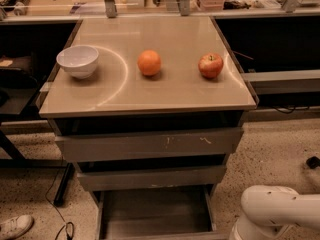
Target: Close bottom drawer
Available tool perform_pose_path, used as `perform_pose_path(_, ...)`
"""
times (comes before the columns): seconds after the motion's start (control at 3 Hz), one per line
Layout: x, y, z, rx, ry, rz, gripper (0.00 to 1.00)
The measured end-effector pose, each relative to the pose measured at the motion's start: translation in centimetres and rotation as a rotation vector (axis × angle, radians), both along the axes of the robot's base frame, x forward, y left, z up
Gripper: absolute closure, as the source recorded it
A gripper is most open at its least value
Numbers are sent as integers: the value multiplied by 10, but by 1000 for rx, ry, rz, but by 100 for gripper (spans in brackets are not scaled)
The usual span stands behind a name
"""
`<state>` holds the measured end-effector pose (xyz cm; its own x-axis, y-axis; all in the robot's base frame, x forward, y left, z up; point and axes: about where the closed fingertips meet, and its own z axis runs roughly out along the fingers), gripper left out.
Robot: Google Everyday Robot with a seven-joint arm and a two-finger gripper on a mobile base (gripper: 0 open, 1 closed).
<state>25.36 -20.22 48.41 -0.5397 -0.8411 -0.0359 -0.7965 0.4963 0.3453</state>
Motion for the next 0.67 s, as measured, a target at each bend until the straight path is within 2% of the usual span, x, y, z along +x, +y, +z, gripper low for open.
perform_pose_path(0.33,0,0,0,0,0,0,100)
perform_pose_path(0.67,-6,8,-27,47,21,-11,100)
